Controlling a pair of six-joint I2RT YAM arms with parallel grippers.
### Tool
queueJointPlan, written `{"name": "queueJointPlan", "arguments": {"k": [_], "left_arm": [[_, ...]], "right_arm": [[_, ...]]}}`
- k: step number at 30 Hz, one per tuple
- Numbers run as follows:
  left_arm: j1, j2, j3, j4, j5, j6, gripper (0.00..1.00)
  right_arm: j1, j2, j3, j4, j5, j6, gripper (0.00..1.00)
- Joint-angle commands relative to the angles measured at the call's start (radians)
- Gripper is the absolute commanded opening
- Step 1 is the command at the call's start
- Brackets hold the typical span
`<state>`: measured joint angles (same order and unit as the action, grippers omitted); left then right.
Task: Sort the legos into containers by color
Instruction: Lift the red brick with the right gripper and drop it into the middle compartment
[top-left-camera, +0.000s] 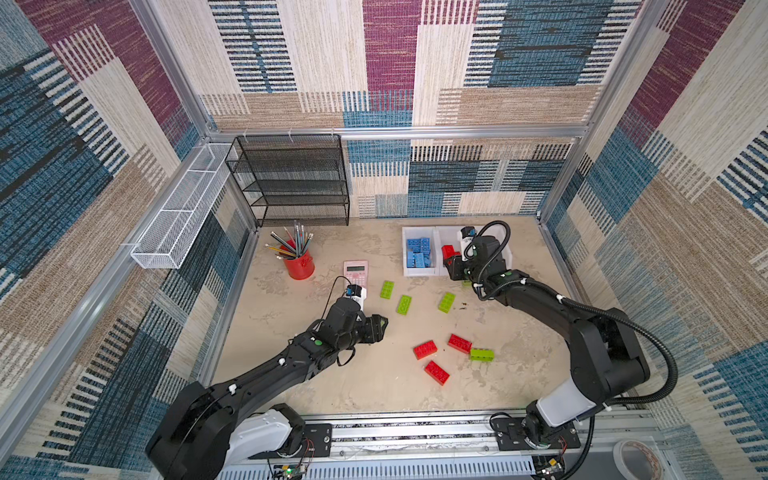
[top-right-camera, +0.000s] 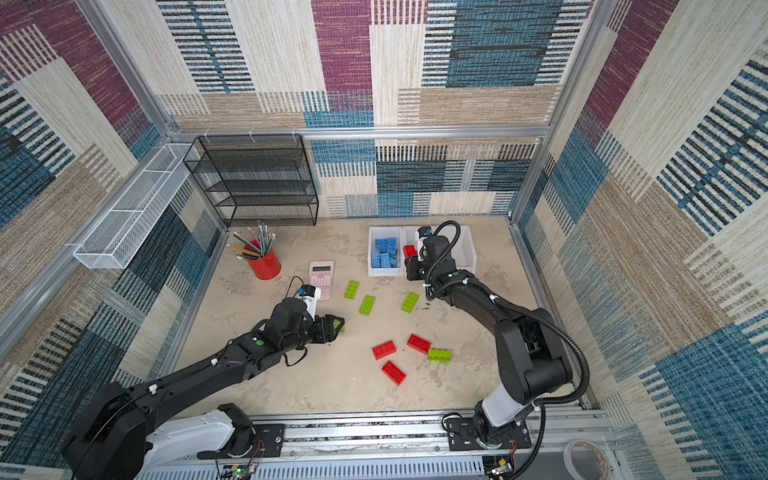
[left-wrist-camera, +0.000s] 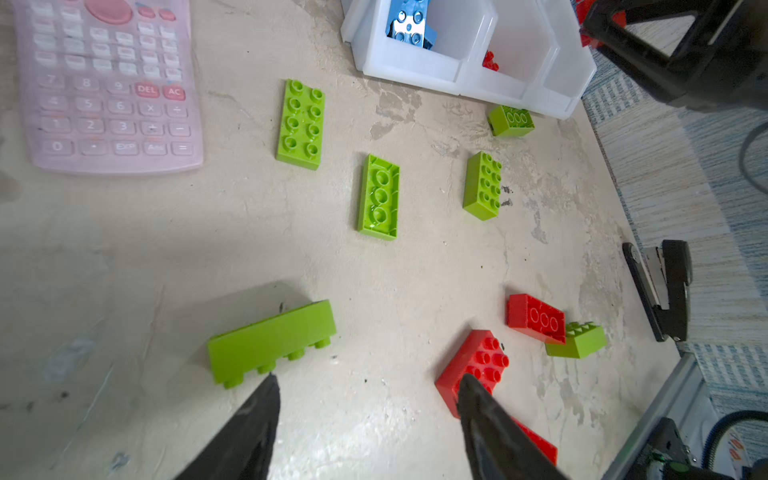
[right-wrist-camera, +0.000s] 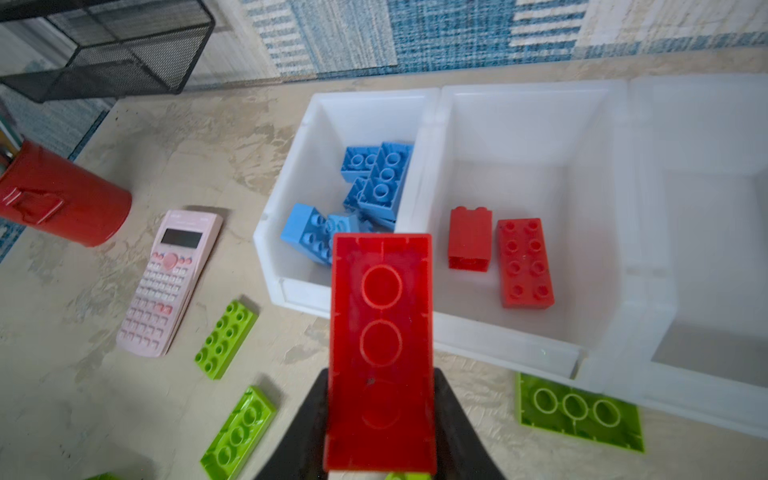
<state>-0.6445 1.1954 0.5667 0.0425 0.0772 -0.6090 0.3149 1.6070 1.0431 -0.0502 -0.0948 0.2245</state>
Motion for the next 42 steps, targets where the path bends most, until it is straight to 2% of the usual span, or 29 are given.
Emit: {"name": "queueJointPlan", "arguments": {"k": [1,14,17,22,28,35,42], "left_arm": [[-0.001,0.075,0.045,0.072,0.057,-0.001,0.69],[-0.005,0.353,0.160,0.114,0.156,0.018,0.69],[-0.015,0.381,0.180,0.107,0.161,0.036,0.69],[-0.052,0.402,0.215,0.056,0.135,0.084,0.69],[-0.122,0.394,0.249,-0.038,0.070,0.153,0.69],[-0.247,0.356,0.245,-0.162,-0.048,0.267,0.69],[-0.270,0.332,0.225,-0.198,-0.027,0.321,0.68]], "right_arm": [[-0.028,0.055,0.049,0.013,-0.048,0.021,0.34],[-0.125,0.301,0.247,0.024,-0.122,0.025,0.35],[-0.128,0.329,0.274,0.021,-0.125,0.021,0.38],[-0.129,0.331,0.282,0.025,-0.126,0.020,0.52],[-0.129,0.268,0.245,0.032,-0.131,0.019,0.64],[-0.129,0.098,0.118,0.084,-0.191,0.004,0.74],[-0.129,-0.114,-0.084,0.213,-0.265,0.051,0.80]]}}
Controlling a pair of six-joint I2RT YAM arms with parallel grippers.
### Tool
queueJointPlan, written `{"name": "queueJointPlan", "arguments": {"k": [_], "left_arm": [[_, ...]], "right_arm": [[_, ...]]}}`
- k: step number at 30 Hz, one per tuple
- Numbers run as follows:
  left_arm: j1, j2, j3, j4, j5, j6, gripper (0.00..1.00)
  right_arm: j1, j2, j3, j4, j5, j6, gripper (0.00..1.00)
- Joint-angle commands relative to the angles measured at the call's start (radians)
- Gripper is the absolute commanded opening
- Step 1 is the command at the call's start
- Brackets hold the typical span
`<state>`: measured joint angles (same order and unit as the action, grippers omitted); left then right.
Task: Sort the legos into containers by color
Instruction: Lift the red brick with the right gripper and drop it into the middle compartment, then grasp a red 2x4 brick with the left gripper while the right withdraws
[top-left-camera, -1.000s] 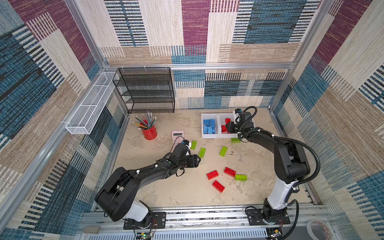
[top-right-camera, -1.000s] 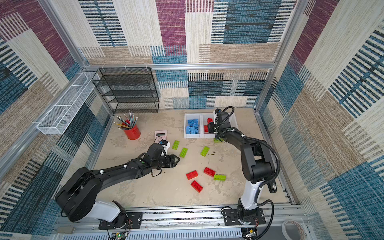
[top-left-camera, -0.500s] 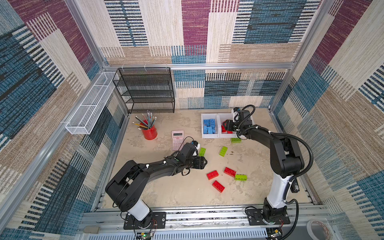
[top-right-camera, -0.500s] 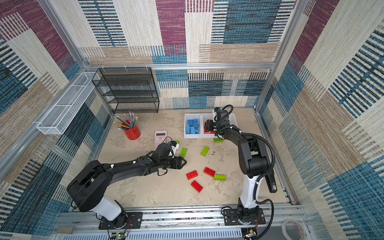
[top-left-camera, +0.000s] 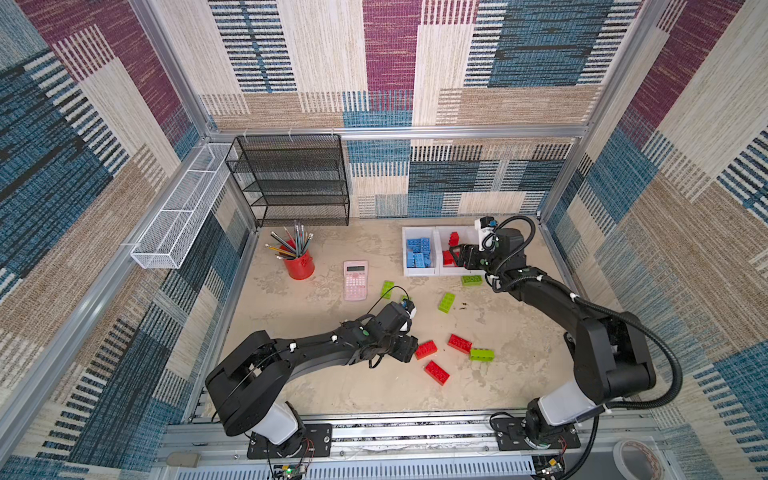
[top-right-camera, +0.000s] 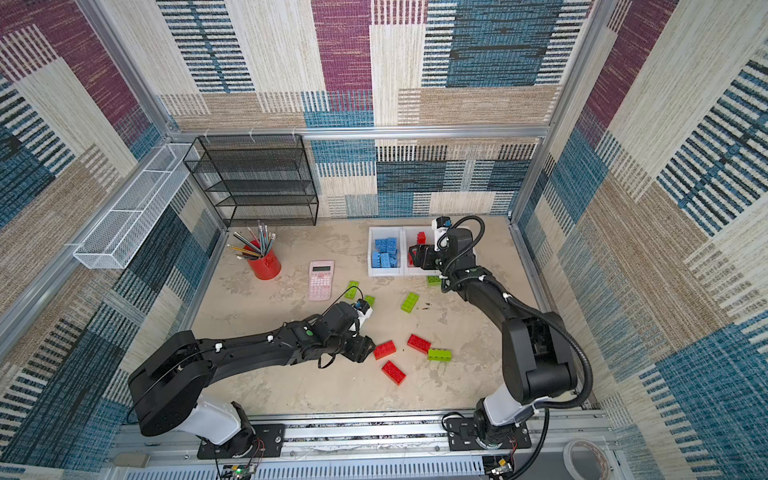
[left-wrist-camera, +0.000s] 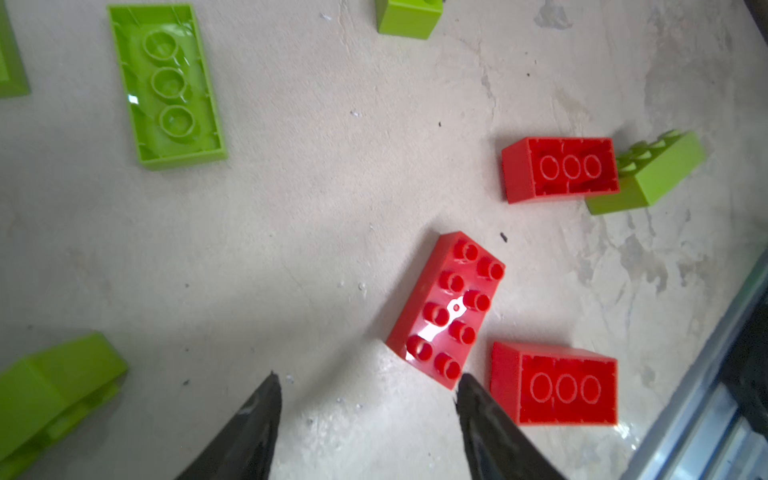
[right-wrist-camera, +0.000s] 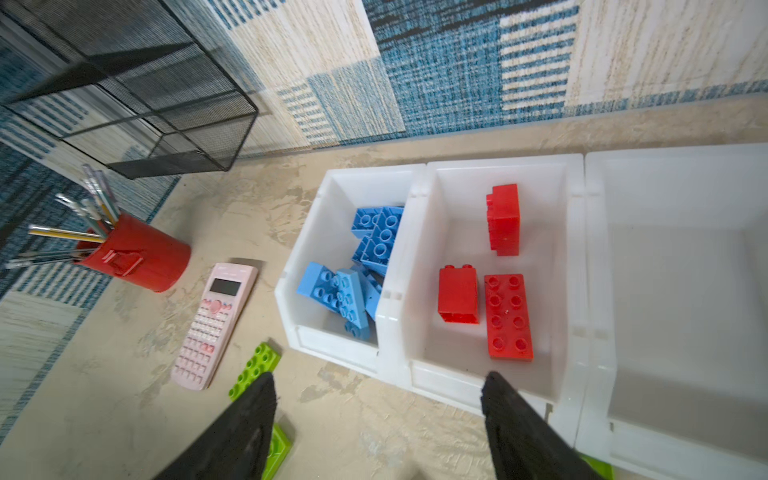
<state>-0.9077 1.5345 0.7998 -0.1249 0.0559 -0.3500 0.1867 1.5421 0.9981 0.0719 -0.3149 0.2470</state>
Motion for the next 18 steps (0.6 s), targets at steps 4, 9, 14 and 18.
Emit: {"name": "queueJointPlan", "arguments": {"k": [4,9,14,18], "left_arm": [[-0.023,0.020,0.012,-0.048,0.005,0.092,0.68],[-0.036,0.075,0.051,-0.075,0.012,0.107,0.75],[-0.050,0.129,0.099,-0.110,0.014,0.121,0.76],[-0.064,0.168,0.134,-0.137,-0.001,0.129,0.76]], "right_arm": [[0.000,-0.136,-0.115,0.099,-0.065,0.038,0.81],[0.001,-0.225,-0.190,0.084,-0.074,0.036,0.83],[0.000,-0.297,-0.247,0.096,-0.087,0.042,0.83],[0.000,-0.310,-0.250,0.104,-0.093,0.043,0.84]]}}
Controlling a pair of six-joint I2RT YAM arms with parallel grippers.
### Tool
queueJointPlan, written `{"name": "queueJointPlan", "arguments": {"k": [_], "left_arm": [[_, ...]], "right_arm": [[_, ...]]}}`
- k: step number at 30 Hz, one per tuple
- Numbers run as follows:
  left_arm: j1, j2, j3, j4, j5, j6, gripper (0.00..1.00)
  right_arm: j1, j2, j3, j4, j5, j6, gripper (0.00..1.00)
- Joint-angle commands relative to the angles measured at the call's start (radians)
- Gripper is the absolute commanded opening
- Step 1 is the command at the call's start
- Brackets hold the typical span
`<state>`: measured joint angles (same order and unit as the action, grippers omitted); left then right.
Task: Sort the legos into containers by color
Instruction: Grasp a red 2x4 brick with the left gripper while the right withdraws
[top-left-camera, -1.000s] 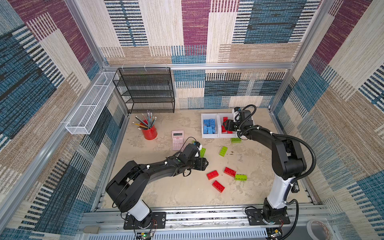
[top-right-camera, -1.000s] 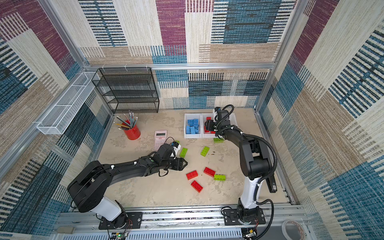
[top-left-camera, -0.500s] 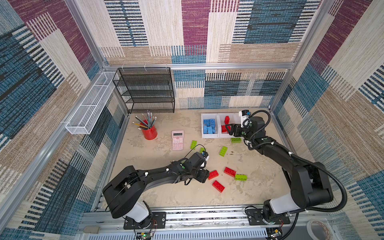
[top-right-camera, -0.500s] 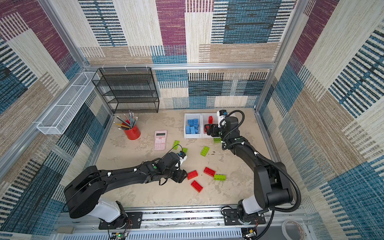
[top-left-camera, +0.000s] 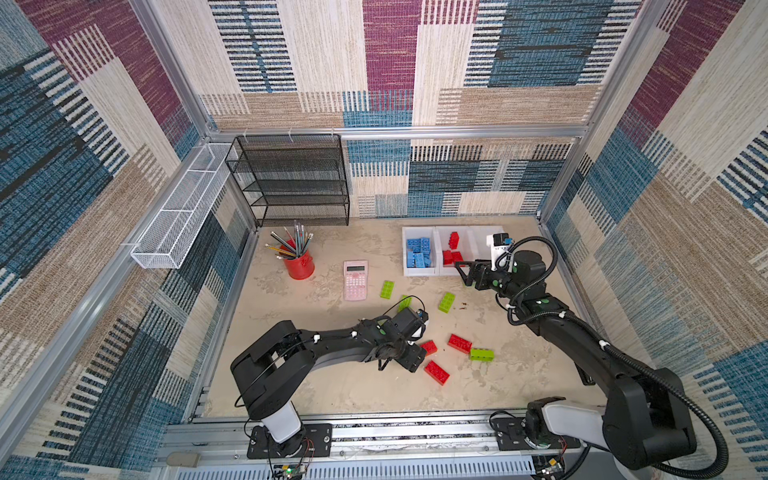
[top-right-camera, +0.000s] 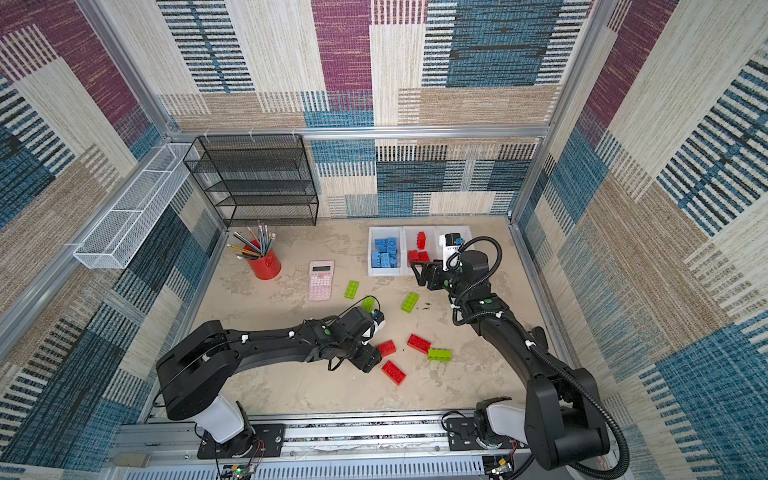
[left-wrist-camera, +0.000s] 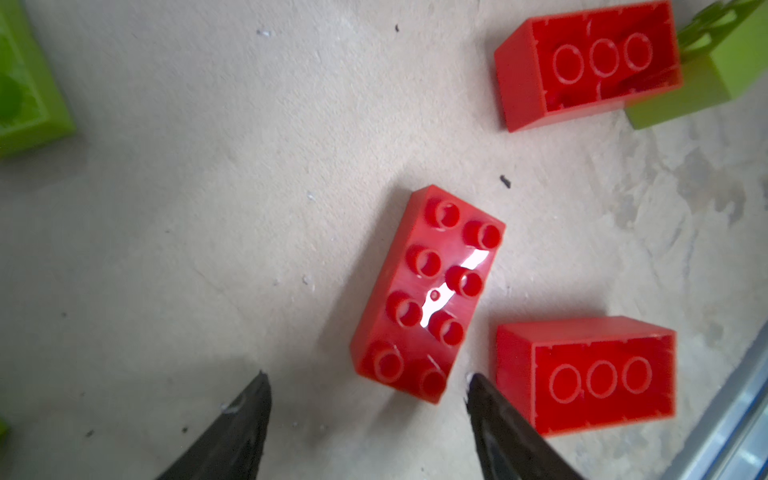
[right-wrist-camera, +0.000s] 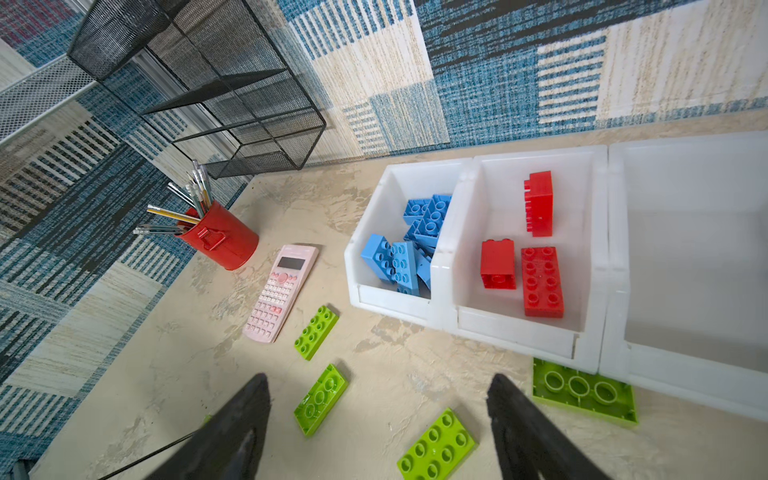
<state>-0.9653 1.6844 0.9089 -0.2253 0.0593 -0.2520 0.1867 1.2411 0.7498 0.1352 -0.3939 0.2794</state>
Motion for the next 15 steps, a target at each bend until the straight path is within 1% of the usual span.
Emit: {"name": "queueJointPlan", "arguments": {"k": [1,7,13,15], "left_arm": [[-0.009,0.029,0.036,-0.044,-0.010,0.030,0.76],[-0.021,0.103,0.107,-0.100,-0.038,0.036,0.72],[-0.037,0.155,0.161,-0.145,-0.047,0.044,0.62],[-0.048,0.172,0.178,-0.161,-0.054,0.049,0.56]], "right_arm": [[0.000,-0.010,-0.002,0.042,-0.016,0.011,0.84],[0.000,-0.027,-0.022,0.064,-0.023,0.017,0.84],[0.000,-0.060,-0.049,0.086,-0.016,0.020,0.84],[0.000,-0.067,-0.049,0.087,-0.015,0.022,0.84]]}}
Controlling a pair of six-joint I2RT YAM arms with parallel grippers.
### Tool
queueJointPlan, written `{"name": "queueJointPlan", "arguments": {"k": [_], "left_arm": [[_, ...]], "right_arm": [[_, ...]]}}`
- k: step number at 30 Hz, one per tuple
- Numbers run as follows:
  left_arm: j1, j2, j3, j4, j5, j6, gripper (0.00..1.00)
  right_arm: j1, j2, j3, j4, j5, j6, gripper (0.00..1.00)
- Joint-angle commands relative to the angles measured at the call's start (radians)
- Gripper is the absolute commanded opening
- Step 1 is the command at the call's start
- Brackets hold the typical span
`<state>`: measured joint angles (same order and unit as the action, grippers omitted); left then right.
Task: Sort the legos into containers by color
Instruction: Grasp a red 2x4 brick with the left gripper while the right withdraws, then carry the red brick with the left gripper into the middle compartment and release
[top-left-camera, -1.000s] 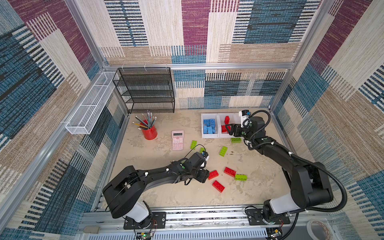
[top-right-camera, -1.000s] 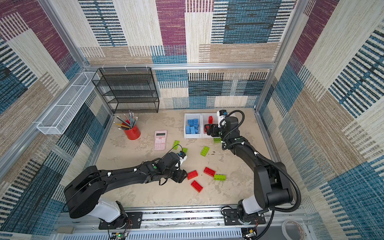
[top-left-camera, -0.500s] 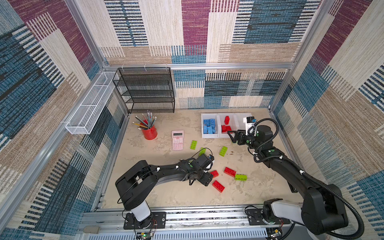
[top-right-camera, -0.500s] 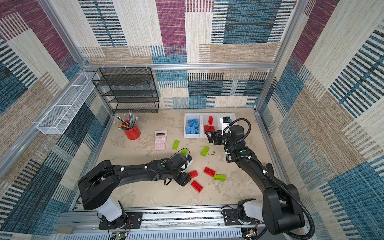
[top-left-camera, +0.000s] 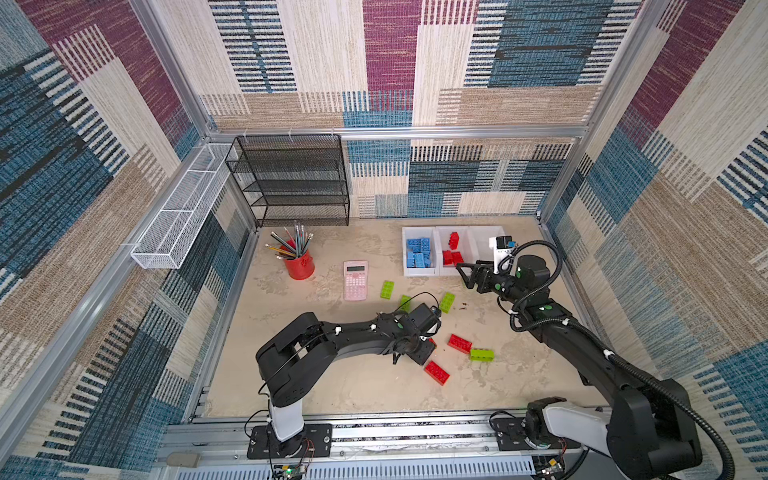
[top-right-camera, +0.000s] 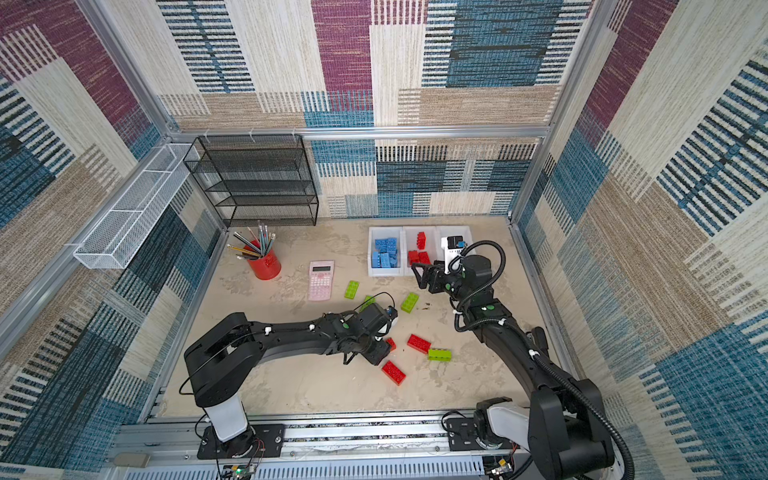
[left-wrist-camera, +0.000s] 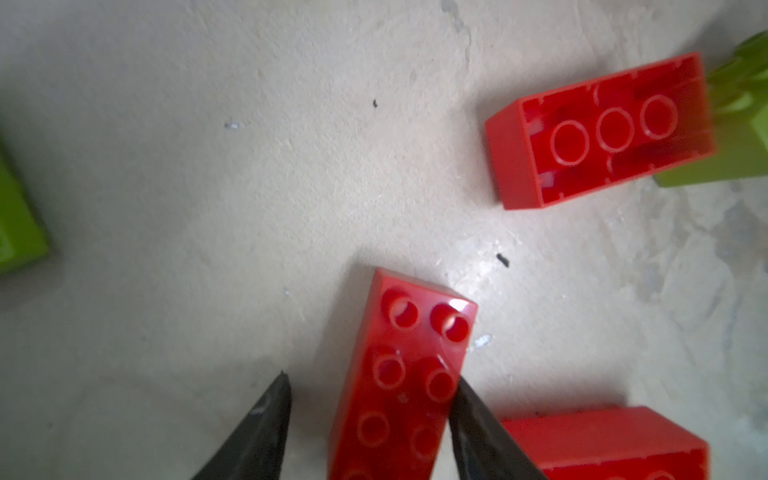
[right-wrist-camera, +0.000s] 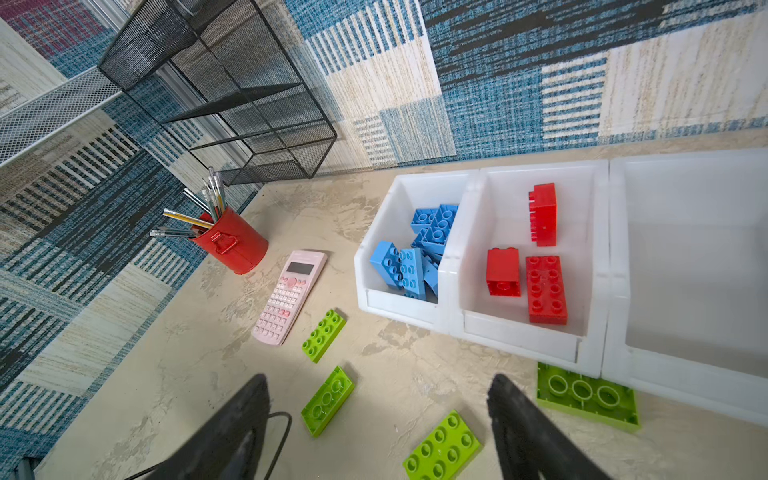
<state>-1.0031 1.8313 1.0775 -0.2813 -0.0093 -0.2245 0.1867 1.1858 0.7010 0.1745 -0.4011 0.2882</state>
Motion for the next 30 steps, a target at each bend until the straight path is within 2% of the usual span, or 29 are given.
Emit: {"name": "queueJointPlan", "arguments": {"k": [1,5,8,18,25,30], "left_arm": [[-0.015,0.032,0.016,-0.113,0.011,0.023,0.52],[-0.029,0.041,0.030,-0.128,0.000,0.027,0.40],[-0.030,0.040,0.033,-0.133,-0.009,0.024,0.34],[-0.023,0.040,0.059,-0.136,-0.027,0.018,0.33],[0.014,0.045,0.149,-0.132,-0.028,0.019,0.33],[0.057,0.055,0.244,-0.141,-0.003,0.031,0.33]], "right_arm": [[0.001,-0.014,-0.001,0.048,-0.009,0.013,0.84],[0.002,-0.023,-0.004,0.049,-0.010,0.016,0.84],[0.002,-0.024,-0.004,0.050,-0.011,0.018,0.84],[0.003,-0.055,-0.090,0.163,-0.023,0.127,0.86],[0.004,-0.172,-0.175,0.182,0.118,0.193,0.94],[0.002,-0.255,-0.261,0.191,0.160,0.228,0.98]]}}
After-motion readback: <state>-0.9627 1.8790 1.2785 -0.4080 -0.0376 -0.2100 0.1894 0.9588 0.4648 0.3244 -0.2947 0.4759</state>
